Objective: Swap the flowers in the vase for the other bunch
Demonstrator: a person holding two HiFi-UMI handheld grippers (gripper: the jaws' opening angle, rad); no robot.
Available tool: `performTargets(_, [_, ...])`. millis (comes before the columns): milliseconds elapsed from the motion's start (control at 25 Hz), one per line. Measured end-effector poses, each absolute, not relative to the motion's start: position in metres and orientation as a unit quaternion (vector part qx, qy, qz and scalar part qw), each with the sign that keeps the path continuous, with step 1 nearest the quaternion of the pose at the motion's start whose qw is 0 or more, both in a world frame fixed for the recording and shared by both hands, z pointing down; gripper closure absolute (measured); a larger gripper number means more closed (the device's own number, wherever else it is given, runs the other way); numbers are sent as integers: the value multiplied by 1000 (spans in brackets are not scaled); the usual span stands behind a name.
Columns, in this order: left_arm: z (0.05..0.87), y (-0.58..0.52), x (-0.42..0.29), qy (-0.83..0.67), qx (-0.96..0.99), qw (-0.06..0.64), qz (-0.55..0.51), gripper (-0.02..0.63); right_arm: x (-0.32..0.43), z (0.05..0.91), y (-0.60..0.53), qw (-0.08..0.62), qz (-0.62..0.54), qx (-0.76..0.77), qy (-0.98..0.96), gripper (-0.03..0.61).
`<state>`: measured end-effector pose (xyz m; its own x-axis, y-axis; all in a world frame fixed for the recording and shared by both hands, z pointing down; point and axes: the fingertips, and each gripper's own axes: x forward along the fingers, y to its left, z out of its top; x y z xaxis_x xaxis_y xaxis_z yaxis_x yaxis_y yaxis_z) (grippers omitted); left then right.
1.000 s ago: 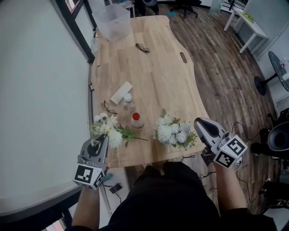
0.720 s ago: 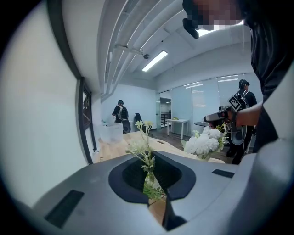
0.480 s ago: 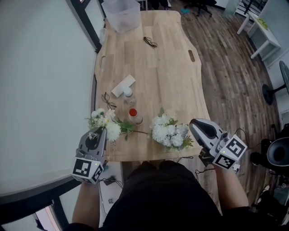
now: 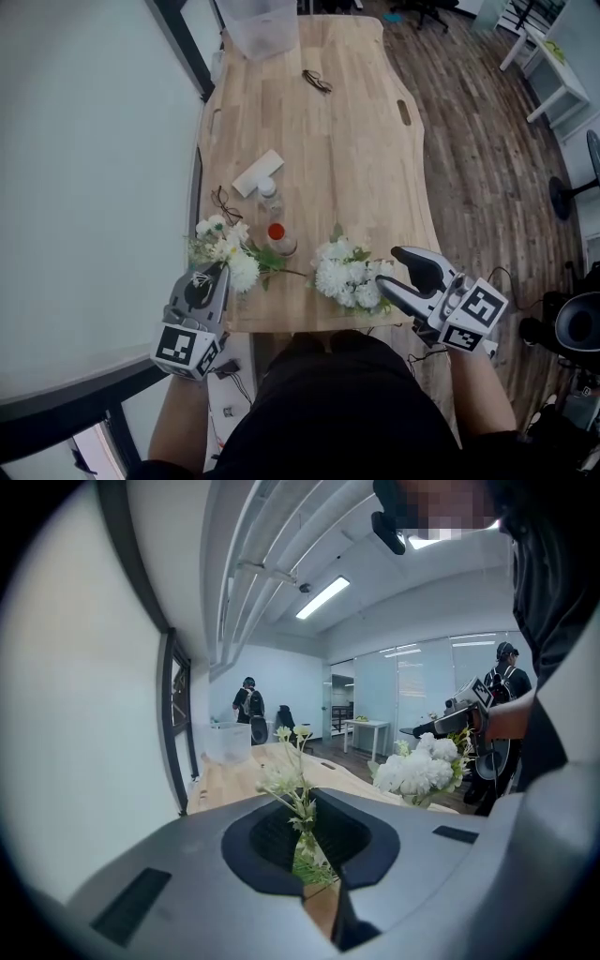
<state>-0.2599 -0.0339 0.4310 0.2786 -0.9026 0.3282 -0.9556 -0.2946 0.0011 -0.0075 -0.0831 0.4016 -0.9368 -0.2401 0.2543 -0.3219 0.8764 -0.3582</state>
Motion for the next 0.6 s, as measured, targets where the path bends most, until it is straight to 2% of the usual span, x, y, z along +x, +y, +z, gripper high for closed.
performTargets(400, [433,-39,-259,-585,794,100,134,592,-13,419,-76,134,208,114,-962,350])
performTargets(480, [432,-38,-260,-587,792,99,133,592,-15,423,-71,144,206,103,-962,380])
performTargets(600, [428,-37,-264,-591,789,99,132,592,-18,425,-69,154,198,98,-963,461])
